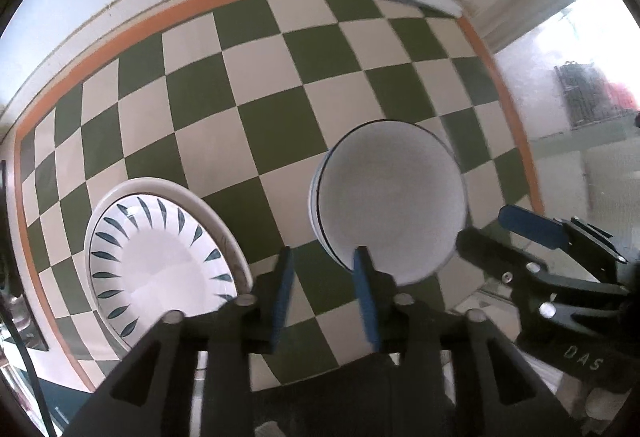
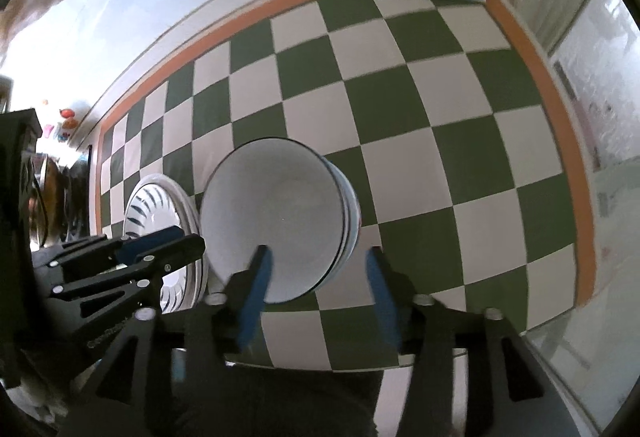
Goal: Organize plates and bowls
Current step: 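Open both tools and raise them above the bowl stack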
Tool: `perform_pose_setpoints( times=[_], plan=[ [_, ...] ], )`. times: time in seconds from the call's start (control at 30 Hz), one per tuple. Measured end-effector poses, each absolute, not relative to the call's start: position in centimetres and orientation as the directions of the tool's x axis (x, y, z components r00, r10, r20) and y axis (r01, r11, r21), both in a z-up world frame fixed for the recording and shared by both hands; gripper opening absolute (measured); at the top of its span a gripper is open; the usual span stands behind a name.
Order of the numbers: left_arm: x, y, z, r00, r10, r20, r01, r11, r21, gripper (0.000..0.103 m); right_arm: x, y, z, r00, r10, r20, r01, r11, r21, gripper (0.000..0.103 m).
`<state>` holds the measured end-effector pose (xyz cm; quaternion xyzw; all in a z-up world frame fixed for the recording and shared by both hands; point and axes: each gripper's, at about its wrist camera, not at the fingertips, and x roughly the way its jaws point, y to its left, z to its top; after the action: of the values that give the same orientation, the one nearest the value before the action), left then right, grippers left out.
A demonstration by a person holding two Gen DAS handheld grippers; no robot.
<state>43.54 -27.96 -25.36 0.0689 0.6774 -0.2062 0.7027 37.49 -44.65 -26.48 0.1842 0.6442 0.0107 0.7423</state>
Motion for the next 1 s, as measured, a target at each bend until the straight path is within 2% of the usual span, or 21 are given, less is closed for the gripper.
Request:
perform_pose_setpoints(
  times=[0.03, 0.07, 0.1, 0.13, 0.2, 0.3, 0.4, 0.93, 1.0],
  plan=[
    [43.3, -27.7, -24.8, 0.007, -0.2, -0.98, 0.384, 0.905, -0.182, 0.04, 37.2, -44.5, -26.1, 0.182, 0.252, -0.951, 0.22, 0.932, 0.289, 0.068],
    [43.1, -27.4, -24.4, 0.021, -0.197, -0.98, 0.386, 0.906, -0.174, 0.046, 36.9, -44.4, -25.6, 0.193, 0.25, -0.949, 0.219, 0.932, 0.29, 0.079],
    [42.9, -27.2, -23.9, 0.044, -0.193, -0.98, 0.392, 0.906, -0.161, 0.064, 36.6, -44.4, -25.1, 0.204, 0.246, -0.948, 0.222, 0.931, 0.289, 0.085],
    [42.8, -26.8, -23.3, 0.077, -0.176, -0.981, 0.394, 0.909, -0.133, 0.077, 36.3, -44.4, -24.7, 0.21, 0.241, -0.947, 0.227, 0.931, 0.287, 0.086],
    [42.8, -26.0, -22.4, 0.109, -0.18, -0.978, 0.388, 0.913, -0.125, 0.086, 35.7, -44.4, -23.6, 0.229, 0.224, -0.947, 0.232, 0.933, 0.276, 0.09],
    [42.5, -24.7, -21.1, 0.138, -0.189, -0.972, 0.367, 0.922, -0.127, 0.087, 34.8, -44.4, -22.1, 0.252, 0.205, -0.946, 0.234, 0.935, 0.265, 0.092],
    [41.9, -23.7, -19.5, 0.172, -0.196, -0.965, 0.363, 0.924, -0.123, 0.097, 33.6, -43.8, -19.9, 0.279, 0.178, -0.944, 0.217, 0.946, 0.242, 0.093],
    [37.3, -19.7, -13.4, 0.229, -0.246, -0.942, 0.32, 0.933, -0.166, 0.098, 28.0, -40.4, -12.8, 0.376, 0.133, -0.917, 0.184, 0.959, 0.214, 0.094],
    [37.0, -19.4, -12.7, 0.259, -0.255, -0.931, 0.319, 0.933, -0.167, 0.102, 27.7, -40.1, -12.3, 0.378, 0.133, -0.916, 0.181, 0.96, 0.215, 0.095]
  ],
)
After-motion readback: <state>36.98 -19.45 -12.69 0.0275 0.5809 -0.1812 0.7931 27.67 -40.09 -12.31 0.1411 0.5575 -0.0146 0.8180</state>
